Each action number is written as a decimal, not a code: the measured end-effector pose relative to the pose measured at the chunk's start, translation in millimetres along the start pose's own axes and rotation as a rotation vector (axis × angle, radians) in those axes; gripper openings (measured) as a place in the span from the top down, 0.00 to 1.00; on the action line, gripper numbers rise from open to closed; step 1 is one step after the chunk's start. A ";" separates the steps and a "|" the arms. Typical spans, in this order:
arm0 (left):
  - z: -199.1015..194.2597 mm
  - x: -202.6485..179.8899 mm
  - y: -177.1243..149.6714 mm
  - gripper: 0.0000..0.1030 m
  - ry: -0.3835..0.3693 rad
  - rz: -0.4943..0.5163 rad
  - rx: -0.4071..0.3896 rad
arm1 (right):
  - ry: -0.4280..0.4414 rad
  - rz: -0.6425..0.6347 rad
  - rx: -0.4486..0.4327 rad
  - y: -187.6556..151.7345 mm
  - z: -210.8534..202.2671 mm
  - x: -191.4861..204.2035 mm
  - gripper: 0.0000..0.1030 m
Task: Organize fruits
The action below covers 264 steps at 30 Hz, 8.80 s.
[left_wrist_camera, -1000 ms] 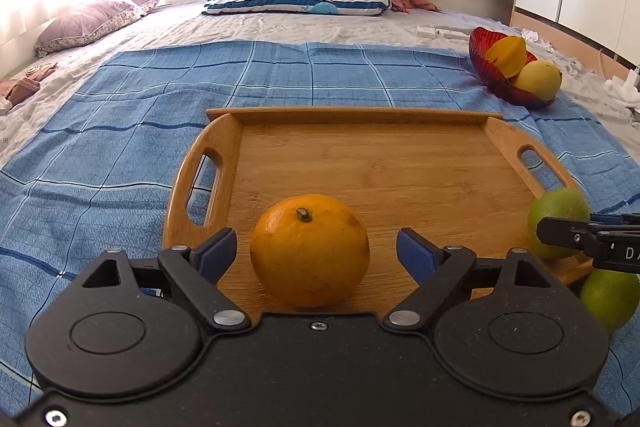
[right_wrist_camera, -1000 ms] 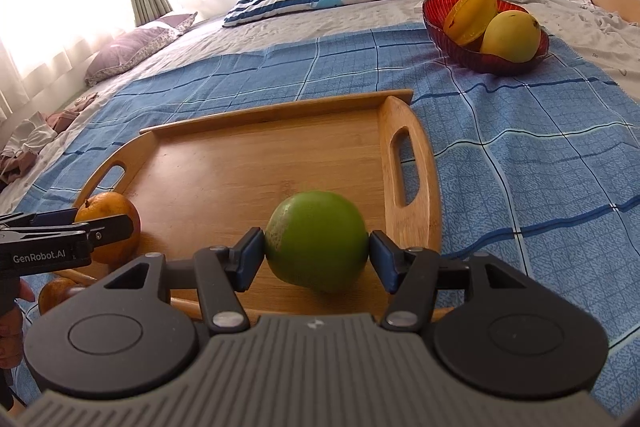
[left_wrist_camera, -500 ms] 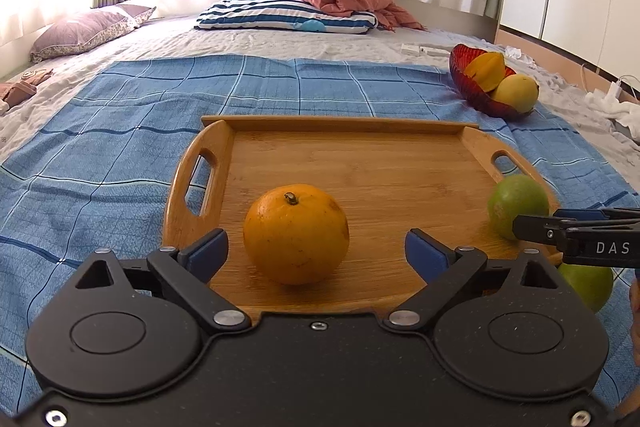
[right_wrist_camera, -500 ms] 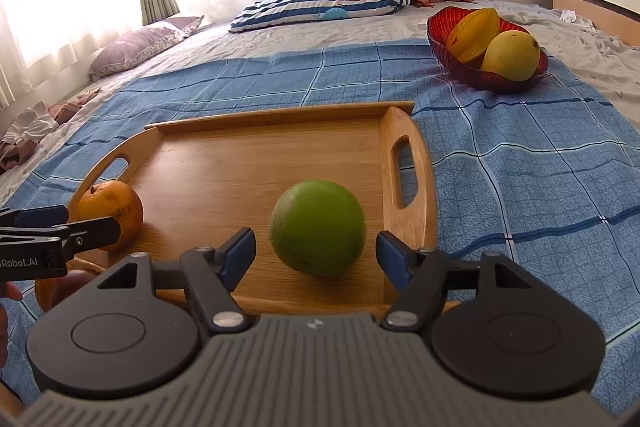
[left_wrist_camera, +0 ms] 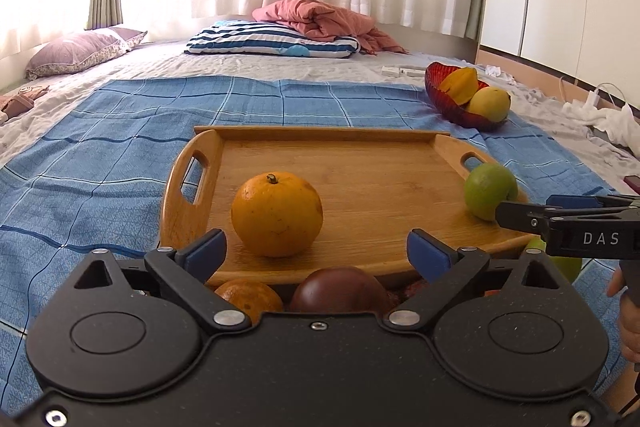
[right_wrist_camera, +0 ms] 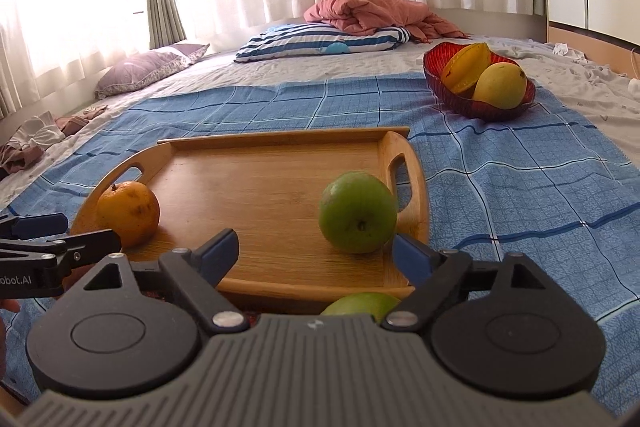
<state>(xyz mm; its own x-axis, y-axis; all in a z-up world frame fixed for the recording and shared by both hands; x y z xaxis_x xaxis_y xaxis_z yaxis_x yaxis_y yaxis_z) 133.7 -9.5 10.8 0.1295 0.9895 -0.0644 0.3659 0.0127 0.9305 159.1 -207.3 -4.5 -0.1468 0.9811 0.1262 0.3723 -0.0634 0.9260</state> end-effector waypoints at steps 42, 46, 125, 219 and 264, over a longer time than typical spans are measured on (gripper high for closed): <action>-57.4 45.0 -55.4 0.39 0.141 -0.050 -0.020 | -0.234 -0.085 -0.219 -59.5 -74.3 -25.7 0.12; -58.2 48.3 -56.2 0.55 0.126 -0.089 -0.008 | -0.234 -0.074 -0.217 -59.2 -73.7 -25.3 0.14; -59.6 42.8 -48.9 0.51 0.140 -0.107 -0.051 | -0.136 -0.092 -0.128 -62.5 -61.7 -7.2 0.36; 153.1 42.6 60.2 0.51 0.062 -0.073 0.247 | -0.089 0.037 0.183 54.2 113.0 -24.8 0.40; 160.9 52.3 43.6 0.50 0.083 -0.111 0.288 | -0.072 0.060 0.196 32.8 123.8 -29.2 0.39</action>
<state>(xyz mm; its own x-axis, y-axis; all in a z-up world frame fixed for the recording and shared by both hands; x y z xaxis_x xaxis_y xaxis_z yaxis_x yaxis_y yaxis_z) 304.7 19.6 -9.9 0.0029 0.9928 -0.1194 0.6208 0.0919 0.7786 289.0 -215.5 -21.9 -0.0558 0.9876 0.1469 0.5504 -0.0923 0.8298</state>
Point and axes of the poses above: each gripper's, at about its wrist camera, not at the fingertips, and z roughly the way its jaws point, x to its left, y to its top, the point moved 6 cm from there along z, roughly the way its jaws point, and after that the axes turned 9 degrees about -x, right-handed, at the moved point
